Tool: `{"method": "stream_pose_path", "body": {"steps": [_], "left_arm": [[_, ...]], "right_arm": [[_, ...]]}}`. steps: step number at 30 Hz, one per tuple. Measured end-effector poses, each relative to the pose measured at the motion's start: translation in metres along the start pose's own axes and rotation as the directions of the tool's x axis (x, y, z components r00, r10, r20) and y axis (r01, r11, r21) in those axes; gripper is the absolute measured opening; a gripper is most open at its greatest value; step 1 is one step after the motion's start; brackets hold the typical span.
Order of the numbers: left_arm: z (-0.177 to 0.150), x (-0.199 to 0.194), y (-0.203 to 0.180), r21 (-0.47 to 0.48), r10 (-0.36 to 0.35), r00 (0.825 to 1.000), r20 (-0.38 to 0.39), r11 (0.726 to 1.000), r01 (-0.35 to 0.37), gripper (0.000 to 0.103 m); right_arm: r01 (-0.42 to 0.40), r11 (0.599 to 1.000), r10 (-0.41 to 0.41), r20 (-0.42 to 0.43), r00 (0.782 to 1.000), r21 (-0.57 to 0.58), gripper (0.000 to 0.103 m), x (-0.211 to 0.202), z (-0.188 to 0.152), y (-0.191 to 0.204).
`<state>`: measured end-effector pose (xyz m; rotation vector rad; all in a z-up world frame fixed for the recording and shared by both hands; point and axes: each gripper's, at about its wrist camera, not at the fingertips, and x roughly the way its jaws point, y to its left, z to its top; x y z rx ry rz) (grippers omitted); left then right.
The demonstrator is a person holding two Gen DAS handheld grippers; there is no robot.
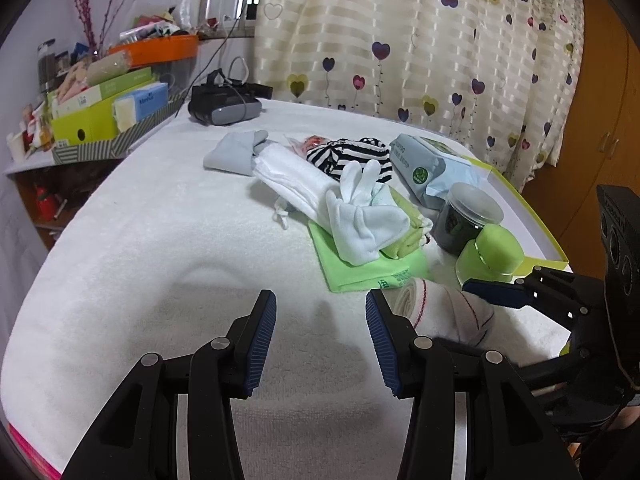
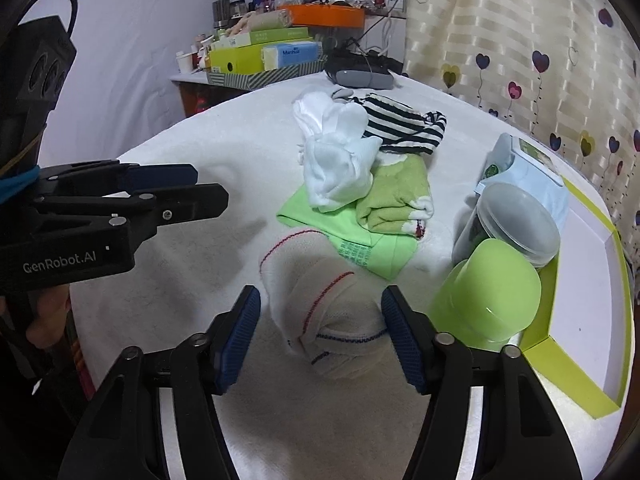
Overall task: Organize soft objects
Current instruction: 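Close the right tool on the rolled white red-striped sock, then grasp the white sock with the left tool while the right tool lifts the rolled sock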
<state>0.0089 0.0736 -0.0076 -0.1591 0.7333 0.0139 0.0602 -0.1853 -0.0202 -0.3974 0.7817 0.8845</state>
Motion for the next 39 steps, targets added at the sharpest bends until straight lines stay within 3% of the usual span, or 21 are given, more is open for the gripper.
{"method": "stream_pose_path", "body": {"steps": [9,22,25,31,39], "left_arm": [[0.003,0.006,-0.002,0.001,0.012,1.000,-0.008,1.000,-0.012,0.046],[0.024,0.023,-0.018,-0.005,-0.057,0.998,0.013,0.998,0.057,0.046],[0.032,0.030,-0.021,-0.011,-0.065,0.998,0.018,0.998,0.065,0.053],[0.045,0.044,-0.025,-0.047,-0.079,0.997,0.021,0.996,0.080,0.054],[0.055,0.069,-0.034,-0.057,-0.046,0.999,-0.008,0.997,0.045,0.057]], "right_arm": [[-0.018,0.999,0.017,0.020,1.000,0.035,0.052,-0.008,-0.003,-0.005],[0.004,0.993,-0.018,0.116,0.993,0.114,0.052,-0.051,-0.008,-0.023],[0.010,0.992,-0.027,0.136,0.990,0.125,0.052,-0.059,-0.005,-0.028],[0.023,0.991,-0.046,0.173,0.984,0.130,0.052,-0.075,0.000,-0.035],[0.031,0.989,-0.059,0.193,0.979,0.148,0.052,-0.081,-0.001,-0.046]]}}
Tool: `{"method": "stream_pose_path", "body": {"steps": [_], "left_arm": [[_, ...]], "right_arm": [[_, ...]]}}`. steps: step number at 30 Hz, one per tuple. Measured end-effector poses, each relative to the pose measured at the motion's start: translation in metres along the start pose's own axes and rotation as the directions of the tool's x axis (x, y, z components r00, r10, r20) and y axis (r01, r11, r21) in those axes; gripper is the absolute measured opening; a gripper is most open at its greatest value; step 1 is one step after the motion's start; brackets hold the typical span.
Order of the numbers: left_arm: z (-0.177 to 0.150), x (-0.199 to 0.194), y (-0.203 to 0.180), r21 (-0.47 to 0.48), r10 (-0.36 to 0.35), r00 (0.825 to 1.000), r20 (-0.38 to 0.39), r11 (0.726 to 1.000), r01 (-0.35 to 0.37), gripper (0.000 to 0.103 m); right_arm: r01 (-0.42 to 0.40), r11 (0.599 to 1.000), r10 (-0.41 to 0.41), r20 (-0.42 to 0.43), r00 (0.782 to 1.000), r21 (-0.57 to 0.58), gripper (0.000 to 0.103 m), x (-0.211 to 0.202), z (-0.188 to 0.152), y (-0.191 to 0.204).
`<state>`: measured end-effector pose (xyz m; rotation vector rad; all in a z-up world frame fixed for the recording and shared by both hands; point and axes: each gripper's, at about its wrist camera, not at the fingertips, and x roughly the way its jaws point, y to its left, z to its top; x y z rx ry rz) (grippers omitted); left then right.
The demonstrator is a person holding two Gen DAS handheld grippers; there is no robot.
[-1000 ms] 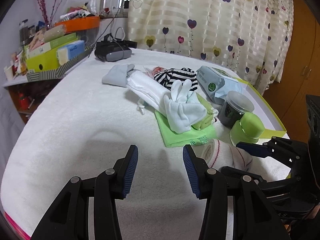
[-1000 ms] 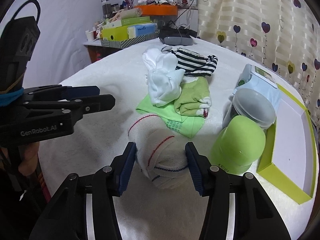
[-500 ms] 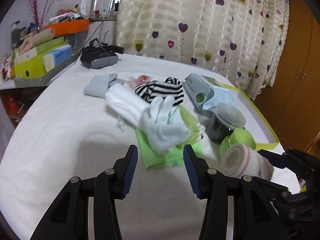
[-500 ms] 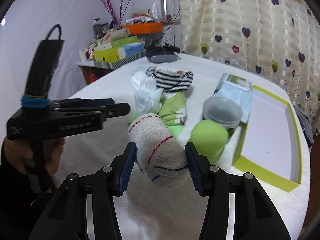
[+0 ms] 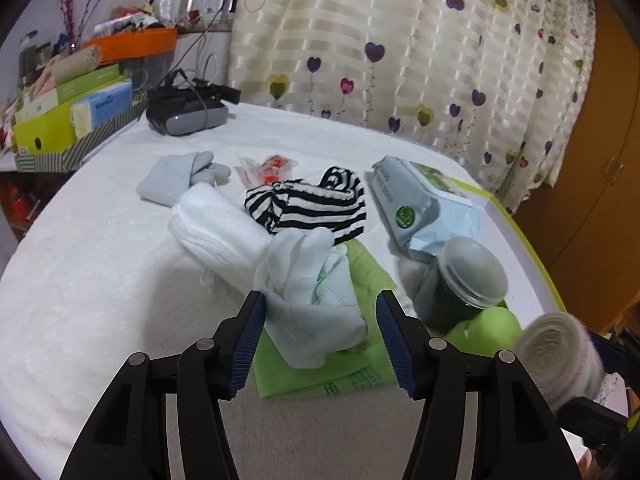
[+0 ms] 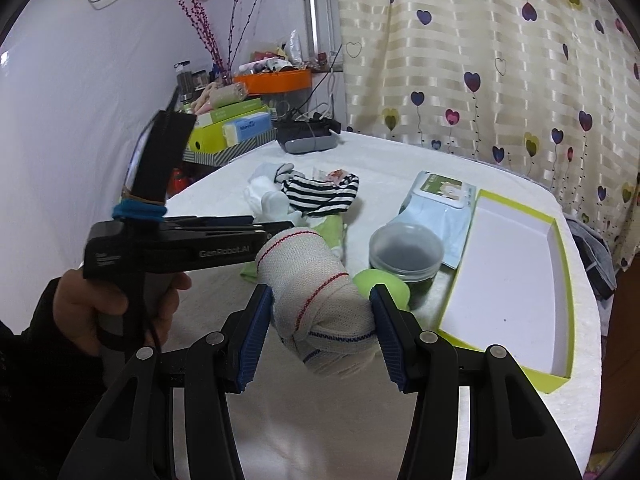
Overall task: Organize soft objects
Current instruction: 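Grasp the white sock with the left tool while the right tool lifts the rolled sock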
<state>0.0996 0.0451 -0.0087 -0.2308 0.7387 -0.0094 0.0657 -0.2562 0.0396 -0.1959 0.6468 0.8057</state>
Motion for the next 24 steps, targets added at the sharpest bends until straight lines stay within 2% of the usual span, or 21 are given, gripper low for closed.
{"method": "stream_pose_path", "body": {"steps": [3,9,17,24], "left_arm": [[0.000,0.007,0.004,-0.011,0.021,1.000,-0.018,1.000,-0.021,0.057],[-0.002,0.005,0.008,-0.014,0.046,0.999,-0.012,0.999,-0.046,0.029],[-0.005,-0.024,0.011,-0.022,0.064,0.997,0.037,0.998,-0.063,0.026],[-0.002,-0.051,-0.003,0.000,0.045,0.996,0.071,0.999,-0.045,0.026]], "right_arm": [[0.004,1.000,-0.004,0.001,1.000,0.008,0.052,0.001,0.000,-0.005],[0.006,1.000,-0.007,0.010,1.000,0.026,0.052,0.001,0.001,-0.014],[0.014,0.999,-0.015,0.027,1.000,0.042,0.052,-0.005,-0.001,-0.018],[0.030,0.998,-0.033,0.038,0.999,0.064,0.052,-0.012,-0.004,-0.023]]}}
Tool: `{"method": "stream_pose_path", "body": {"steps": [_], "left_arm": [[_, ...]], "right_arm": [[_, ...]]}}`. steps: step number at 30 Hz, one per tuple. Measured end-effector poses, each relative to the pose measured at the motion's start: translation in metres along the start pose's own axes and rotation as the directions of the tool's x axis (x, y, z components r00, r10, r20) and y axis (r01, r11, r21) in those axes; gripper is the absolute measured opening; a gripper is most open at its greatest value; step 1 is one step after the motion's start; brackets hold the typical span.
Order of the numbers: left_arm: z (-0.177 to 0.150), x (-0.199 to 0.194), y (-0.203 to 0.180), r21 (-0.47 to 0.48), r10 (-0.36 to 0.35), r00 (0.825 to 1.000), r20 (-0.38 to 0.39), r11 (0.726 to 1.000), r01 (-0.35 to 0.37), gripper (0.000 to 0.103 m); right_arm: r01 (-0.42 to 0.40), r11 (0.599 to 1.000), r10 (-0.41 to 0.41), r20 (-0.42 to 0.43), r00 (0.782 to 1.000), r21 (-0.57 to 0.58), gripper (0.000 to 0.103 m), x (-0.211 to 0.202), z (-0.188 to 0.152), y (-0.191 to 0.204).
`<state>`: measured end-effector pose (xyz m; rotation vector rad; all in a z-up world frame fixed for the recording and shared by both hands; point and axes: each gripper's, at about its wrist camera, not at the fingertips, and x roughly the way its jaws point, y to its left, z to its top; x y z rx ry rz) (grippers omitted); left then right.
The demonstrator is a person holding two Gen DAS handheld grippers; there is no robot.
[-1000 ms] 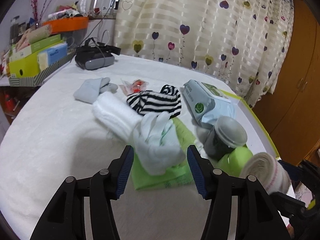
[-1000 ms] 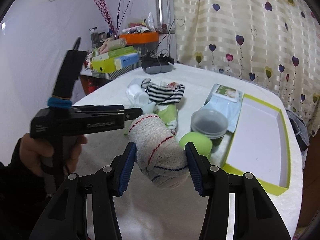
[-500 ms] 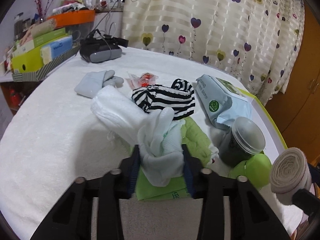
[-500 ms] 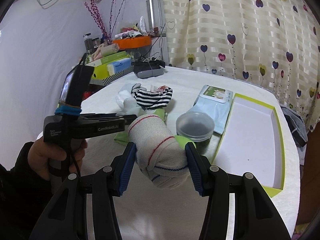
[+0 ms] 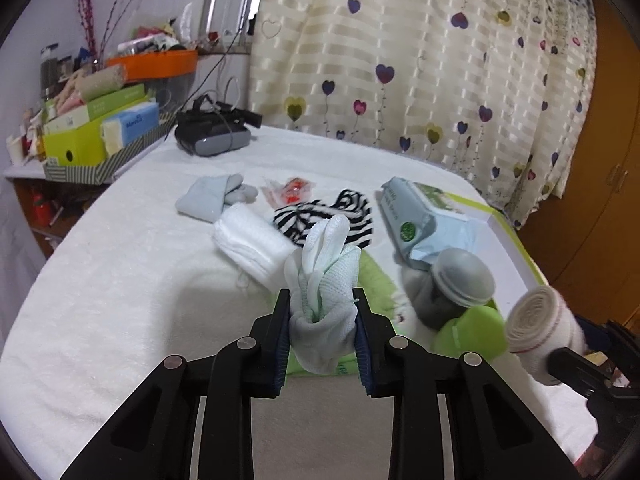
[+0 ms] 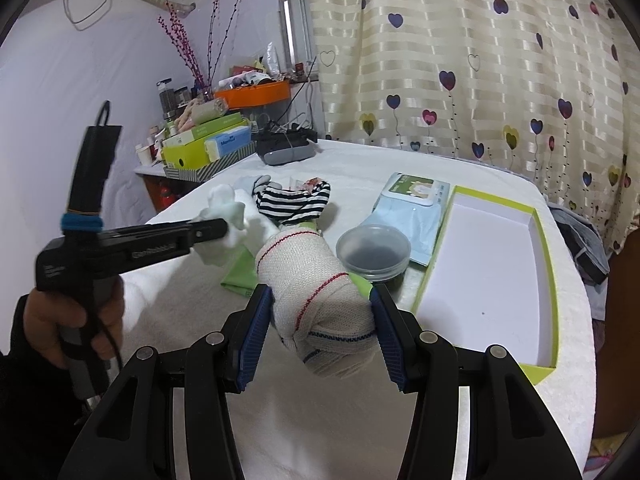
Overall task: Organize soft objects
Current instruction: 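Grasp the white sock with the left tool while the right tool lifts the rolled sock, then carry both socks over the yellow-green box with both tools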
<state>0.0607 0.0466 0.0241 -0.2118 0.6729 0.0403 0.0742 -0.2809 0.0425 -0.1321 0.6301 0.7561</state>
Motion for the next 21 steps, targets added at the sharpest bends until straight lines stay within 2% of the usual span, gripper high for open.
{"method": "stream_pose_path", "body": {"steps": [10,21], "left_arm": [[0.011,-0.016,-0.049,0.079,-0.069,0.997,0.030,0.995,0.066,0.026],[0.022,-0.001,-0.124,0.181,-0.157,0.988,0.000,0.971,0.155,0.026]], "right_arm": [[0.057,0.997,-0.058,0.022,0.998,0.061,0.052,-0.017,-0.001,-0.033],[0.132,0.977,-0.134,-0.003,0.991,0.168,0.052,-0.015,-0.002,-0.102]]}}
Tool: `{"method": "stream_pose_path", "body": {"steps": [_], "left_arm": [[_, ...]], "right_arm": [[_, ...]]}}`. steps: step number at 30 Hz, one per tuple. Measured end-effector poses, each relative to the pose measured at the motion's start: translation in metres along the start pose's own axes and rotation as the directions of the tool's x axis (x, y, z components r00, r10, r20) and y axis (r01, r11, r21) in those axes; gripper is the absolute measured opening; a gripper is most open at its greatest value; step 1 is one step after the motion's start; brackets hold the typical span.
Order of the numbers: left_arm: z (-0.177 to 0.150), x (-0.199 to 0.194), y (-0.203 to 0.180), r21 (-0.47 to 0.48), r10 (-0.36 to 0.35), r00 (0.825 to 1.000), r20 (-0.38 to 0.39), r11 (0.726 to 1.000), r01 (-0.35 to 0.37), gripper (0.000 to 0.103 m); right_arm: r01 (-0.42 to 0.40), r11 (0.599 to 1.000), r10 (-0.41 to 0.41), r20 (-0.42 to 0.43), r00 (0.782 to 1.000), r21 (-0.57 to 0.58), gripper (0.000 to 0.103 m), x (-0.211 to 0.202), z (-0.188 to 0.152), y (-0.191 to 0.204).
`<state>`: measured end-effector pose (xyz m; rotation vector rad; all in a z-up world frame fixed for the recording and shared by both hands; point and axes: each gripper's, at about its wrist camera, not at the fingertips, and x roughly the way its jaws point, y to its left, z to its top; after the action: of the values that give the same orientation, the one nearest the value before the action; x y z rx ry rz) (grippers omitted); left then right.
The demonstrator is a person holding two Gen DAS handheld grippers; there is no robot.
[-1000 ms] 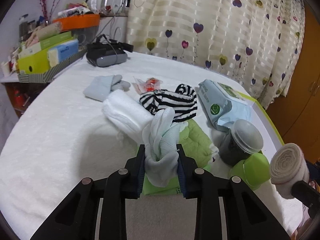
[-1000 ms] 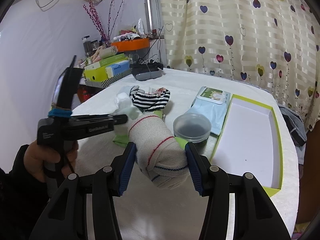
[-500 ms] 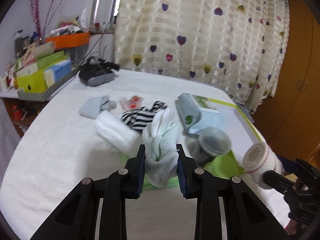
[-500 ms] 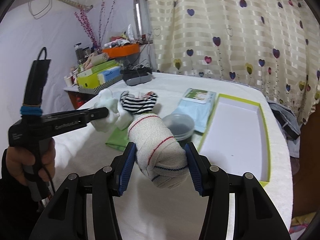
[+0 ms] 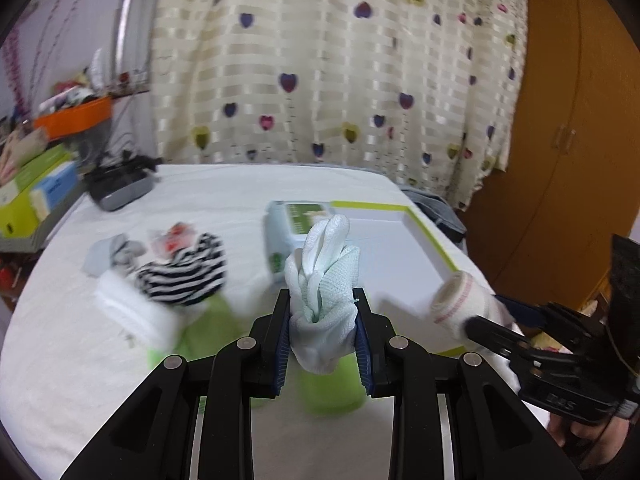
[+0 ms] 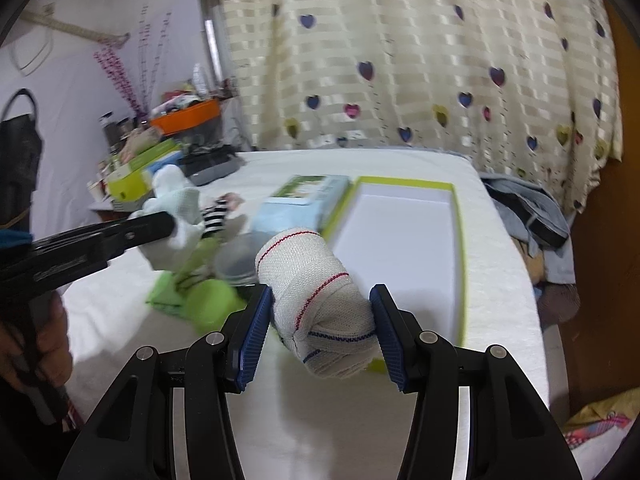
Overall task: Organize soft objects
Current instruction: 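Carry both socks over the yellow-green box with both tools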
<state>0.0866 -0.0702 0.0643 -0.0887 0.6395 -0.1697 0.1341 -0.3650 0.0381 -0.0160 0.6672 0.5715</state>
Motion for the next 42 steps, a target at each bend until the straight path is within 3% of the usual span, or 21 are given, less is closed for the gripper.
{"method": "stream_pose_path", "body": {"steps": [14,24,37,42], "left_arm": [[0.007,0.060,-0.057,0.061,-0.118,0.990,-0.082,0.990,0.124,0.026],[-0.009,0.099,-0.076,0.076,-0.132,0.971,-0.201,0.986,0.150,0.026],[-0.037,0.081,-0.084,0.105,-0.147,0.955,-0.257,0.978,0.179,0.027],[-0.038,0.079,-0.085,0.104,-0.149,0.957,-0.247,0.978,0.180,0.033]], "right_arm": [[0.052,0.997,-0.047,-0.100,0.994,0.056,0.052,0.049,0.003,-0.052],[0.068,0.996,-0.058,-0.164,0.985,0.050,0.052,0.053,-0.011,-0.063],[0.040,0.999,-0.043,-0.229,0.972,-0.018,0.052,0.027,-0.029,-0.049],[0.046,0.998,-0.052,-0.192,0.980,-0.032,0.053,0.021,-0.030,-0.045]]}}
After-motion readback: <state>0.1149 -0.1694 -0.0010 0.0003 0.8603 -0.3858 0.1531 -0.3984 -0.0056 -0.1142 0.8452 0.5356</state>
